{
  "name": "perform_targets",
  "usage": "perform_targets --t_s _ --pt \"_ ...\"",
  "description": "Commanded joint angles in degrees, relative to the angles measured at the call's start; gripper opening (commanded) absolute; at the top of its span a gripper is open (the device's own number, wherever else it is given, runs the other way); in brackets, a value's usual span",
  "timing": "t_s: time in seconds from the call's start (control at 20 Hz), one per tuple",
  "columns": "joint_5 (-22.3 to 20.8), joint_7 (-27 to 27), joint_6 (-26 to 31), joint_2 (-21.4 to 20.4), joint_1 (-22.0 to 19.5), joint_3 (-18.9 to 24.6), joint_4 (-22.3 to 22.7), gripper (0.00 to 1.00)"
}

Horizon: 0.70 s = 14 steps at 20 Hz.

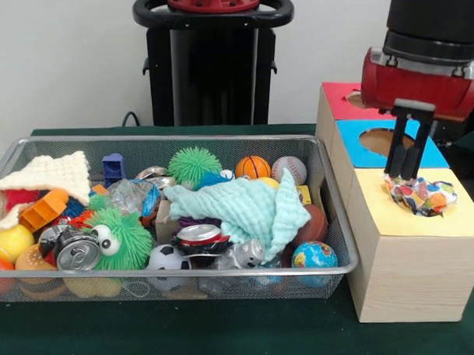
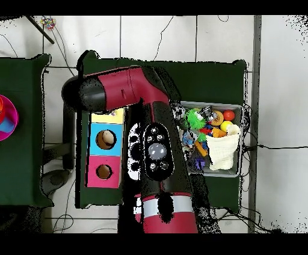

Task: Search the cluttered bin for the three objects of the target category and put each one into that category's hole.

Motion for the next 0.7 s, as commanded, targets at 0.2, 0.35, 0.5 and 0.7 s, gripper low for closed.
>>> perform_targets --t_s 0.2,0.35,0.5,0.7 --pt "-4.6 -5.6 -5.3 4.5 -1.1 2.0 4.1 0.00" --pt "-4.4 -5.4 -5.9 4.9 -1.2 2.6 4.4 0.00" --pt "-3.5 -5.3 -5.0 5.1 -1.1 3.1 4.8 0.00" --pt "-2.5 -5.3 -3.7 5.0 -0.9 3.6 5.7 0.00"
